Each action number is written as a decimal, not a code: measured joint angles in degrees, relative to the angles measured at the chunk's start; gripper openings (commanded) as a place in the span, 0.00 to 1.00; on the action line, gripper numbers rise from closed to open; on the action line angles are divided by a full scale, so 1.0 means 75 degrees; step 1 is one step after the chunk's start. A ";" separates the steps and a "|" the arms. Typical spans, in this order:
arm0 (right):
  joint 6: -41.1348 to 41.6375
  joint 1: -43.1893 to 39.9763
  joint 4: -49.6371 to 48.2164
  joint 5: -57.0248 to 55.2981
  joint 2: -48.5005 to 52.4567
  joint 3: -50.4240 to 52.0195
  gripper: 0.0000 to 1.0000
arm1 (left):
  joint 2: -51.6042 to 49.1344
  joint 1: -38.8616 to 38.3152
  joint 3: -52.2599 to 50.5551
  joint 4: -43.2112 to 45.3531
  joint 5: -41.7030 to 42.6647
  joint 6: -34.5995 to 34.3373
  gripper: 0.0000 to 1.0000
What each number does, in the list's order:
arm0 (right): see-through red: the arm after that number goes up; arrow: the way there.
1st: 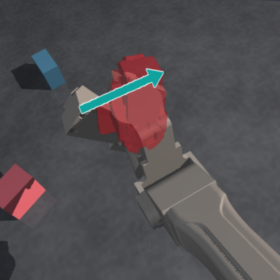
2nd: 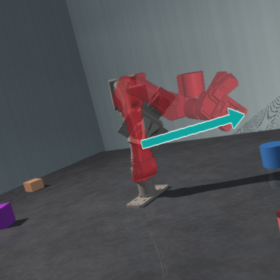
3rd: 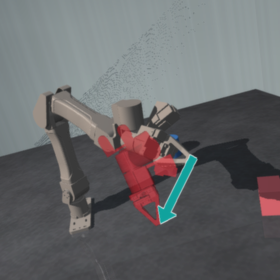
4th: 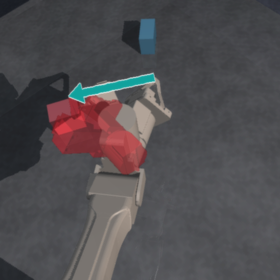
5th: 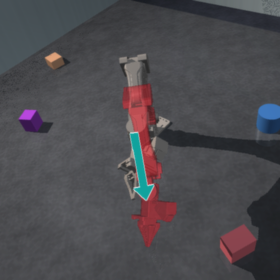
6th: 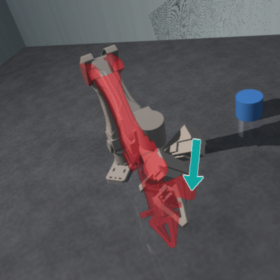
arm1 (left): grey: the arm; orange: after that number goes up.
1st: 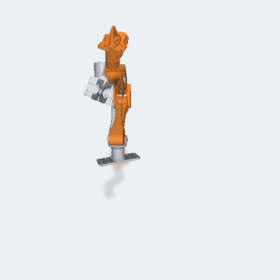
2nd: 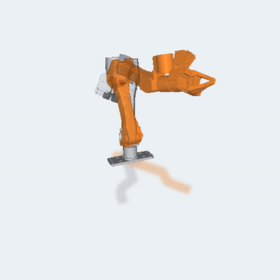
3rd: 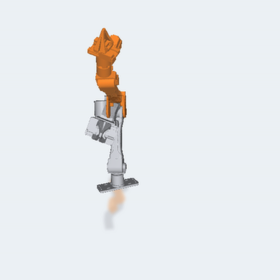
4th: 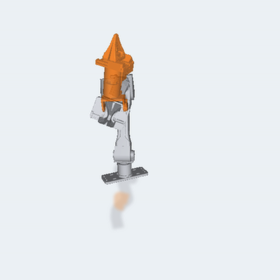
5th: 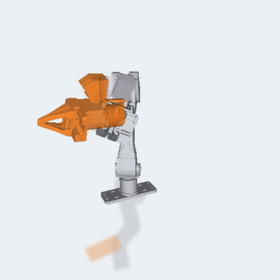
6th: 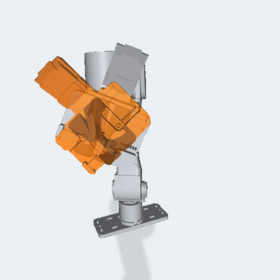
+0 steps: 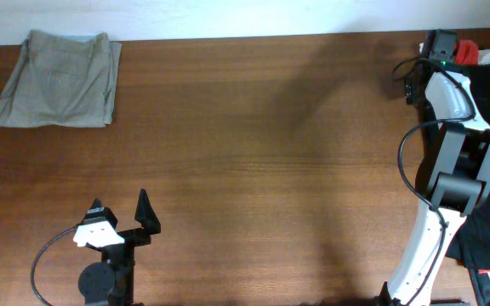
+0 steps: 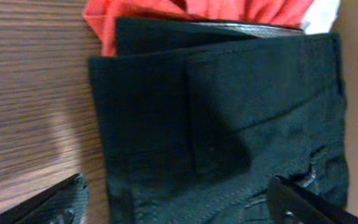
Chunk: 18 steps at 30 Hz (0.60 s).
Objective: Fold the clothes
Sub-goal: 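Grasp the black trousers at the waistband with the right gripper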
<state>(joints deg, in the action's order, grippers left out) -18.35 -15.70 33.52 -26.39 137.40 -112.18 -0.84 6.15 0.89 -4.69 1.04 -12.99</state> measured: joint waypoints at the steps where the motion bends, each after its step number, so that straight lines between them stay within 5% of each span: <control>1: 0.0017 0.0000 -0.0020 0.0085 0.0009 0.0000 0.95 | 0.0000 0.0000 0.0003 0.0000 0.0000 0.0000 0.99; 5: 0.0047 0.0000 -0.0111 0.0248 0.0076 -0.0003 0.85 | 0.0000 0.0000 0.0000 0.0000 0.0000 0.0000 0.99; 9: 0.0102 0.0000 -0.0157 0.0230 0.0105 -0.0003 0.45 | 0.0000 0.0000 0.0003 0.0000 0.0000 -0.0003 0.99; 18: 0.0189 0.0015 -0.0274 -0.0070 0.0108 -0.0012 0.13 | 0.0000 0.0000 0.0003 0.0000 0.0000 0.0000 0.99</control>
<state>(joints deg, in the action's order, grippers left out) -16.93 -15.59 31.46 -26.92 138.21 -112.27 -0.84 6.15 0.91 -4.69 1.04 -12.99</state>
